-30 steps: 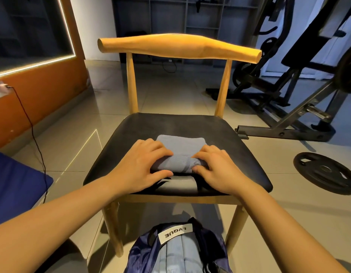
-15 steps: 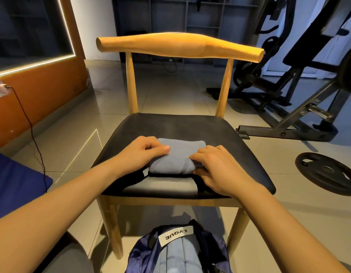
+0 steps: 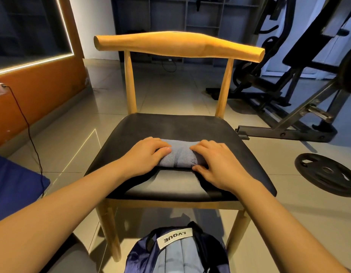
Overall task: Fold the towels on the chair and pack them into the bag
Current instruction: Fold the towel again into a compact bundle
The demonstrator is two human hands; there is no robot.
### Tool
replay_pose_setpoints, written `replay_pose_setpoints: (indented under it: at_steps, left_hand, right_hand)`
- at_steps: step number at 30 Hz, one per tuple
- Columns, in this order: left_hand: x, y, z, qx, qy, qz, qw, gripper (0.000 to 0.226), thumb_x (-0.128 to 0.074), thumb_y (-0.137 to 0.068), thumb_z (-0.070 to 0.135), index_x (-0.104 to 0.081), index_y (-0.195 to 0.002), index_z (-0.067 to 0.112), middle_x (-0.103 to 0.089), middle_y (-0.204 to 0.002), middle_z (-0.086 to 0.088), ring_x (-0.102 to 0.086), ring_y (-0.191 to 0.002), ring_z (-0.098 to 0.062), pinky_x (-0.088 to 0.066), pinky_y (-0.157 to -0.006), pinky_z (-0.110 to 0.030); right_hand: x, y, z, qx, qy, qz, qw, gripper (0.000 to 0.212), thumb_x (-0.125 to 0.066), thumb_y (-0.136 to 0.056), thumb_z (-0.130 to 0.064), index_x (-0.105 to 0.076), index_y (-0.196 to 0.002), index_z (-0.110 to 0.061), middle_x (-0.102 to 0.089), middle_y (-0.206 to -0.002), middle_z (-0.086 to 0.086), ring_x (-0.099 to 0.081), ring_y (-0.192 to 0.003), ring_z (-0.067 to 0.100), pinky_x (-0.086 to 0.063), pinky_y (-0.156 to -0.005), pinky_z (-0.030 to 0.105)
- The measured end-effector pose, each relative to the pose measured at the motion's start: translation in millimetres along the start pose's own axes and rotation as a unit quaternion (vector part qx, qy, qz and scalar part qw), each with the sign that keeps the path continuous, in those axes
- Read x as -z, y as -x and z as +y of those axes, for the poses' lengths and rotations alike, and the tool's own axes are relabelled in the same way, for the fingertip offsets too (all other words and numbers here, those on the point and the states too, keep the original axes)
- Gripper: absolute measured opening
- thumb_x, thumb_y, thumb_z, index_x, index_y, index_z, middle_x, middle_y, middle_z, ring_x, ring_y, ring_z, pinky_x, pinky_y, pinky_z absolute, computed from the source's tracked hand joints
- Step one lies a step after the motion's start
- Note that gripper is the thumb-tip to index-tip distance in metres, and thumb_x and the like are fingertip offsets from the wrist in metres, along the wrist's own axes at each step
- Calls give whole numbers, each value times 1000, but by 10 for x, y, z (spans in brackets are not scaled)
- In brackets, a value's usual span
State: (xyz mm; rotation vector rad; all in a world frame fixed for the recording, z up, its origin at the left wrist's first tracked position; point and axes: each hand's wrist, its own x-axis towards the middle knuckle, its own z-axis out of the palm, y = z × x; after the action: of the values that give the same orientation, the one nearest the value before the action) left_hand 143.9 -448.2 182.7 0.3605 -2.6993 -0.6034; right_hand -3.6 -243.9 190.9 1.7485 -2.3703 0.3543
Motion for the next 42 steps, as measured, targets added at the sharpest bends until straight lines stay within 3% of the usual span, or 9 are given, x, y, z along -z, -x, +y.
replay_pose_setpoints:
  at_steps: [6,10,17,21,27,32,36,39,42]
  left_hand:
    - [-71,-23,-39,-87,-80,83,989,39,-60,-94,58,-66,-121,29,-58,-111,15,-48,-99,-5,-39,-90,-29]
    - [-133,-113,-71,-45,-68,78,994,39,-49,-101,54,-71,-119,26,-63,-110,11,-51,-98,-9,-43,-94,-37]
    - [-32,-370,-49,34,-92,-16,995,46,-32,-109,40,-73,-113,21,-59,-126,1,-51,-117,-20,-42,-103,-46]
    - [41,-599,-13,93,-50,-92,990,44,-30,-109,42,-61,-95,15,-64,-97,-4,-59,-97,-28,-48,-92,-46]
    - [119,-830,-37,162,-79,-175,968,55,-23,-106,51,-62,-107,13,-65,-110,-9,-60,-106,-30,-45,-99,-45]
    - [163,-895,-6,192,-99,-220,951,85,-19,-97,77,-68,-128,15,-63,-131,-9,-59,-113,-27,-43,-105,-40]
    - [163,-852,-9,204,-97,-234,946,93,-23,-91,84,-67,-129,12,-61,-130,-8,-57,-109,-26,-43,-100,-36]
    - [132,-779,-18,198,-77,-230,950,92,-25,-89,85,-72,-119,13,-64,-117,-5,-60,-105,-25,-45,-95,-35]
    - [110,-690,40,176,-75,-186,964,87,-27,-90,85,-69,-80,9,-66,-86,-8,-61,-78,-22,-48,-78,-35]
  right_hand:
    - [-49,-196,45,-60,-42,-43,996,29,-49,-102,-40,-64,-117,-19,-51,-127,-2,-47,-116,21,-37,-102,39]
    - [-77,-207,22,-33,-7,18,999,39,-53,-99,-42,-58,-131,-20,-50,-126,-1,-46,-115,21,-36,-105,39]
    - [-145,-318,36,-46,2,21,999,32,-40,-107,-37,-57,-133,-25,-55,-122,-3,-50,-109,20,-39,-100,38]
    - [-226,-432,111,-97,-41,-6,994,36,-29,-110,-38,-60,-117,-22,-55,-113,1,-52,-102,26,-43,-90,43]
    - [-293,-564,185,-157,-131,-9,979,40,-30,-109,-42,-61,-131,-32,-49,-133,3,-46,-122,30,-39,-99,47]
    - [-311,-594,227,-156,-161,-10,975,39,-28,-110,-39,-62,-125,-28,-56,-120,4,-52,-116,28,-36,-89,41]
    - [-309,-514,234,-145,-180,-7,973,44,-31,-110,-39,-50,-147,-27,-53,-134,3,-51,-124,25,-39,-106,46]
    - [-298,-444,226,-140,-185,-6,973,46,-33,-110,-39,-45,-151,-24,-50,-139,2,-50,-128,24,-40,-109,46]
    - [-275,-370,185,-131,-179,1,975,47,-34,-110,-38,-44,-153,-23,-48,-144,1,-47,-131,23,-41,-109,44]
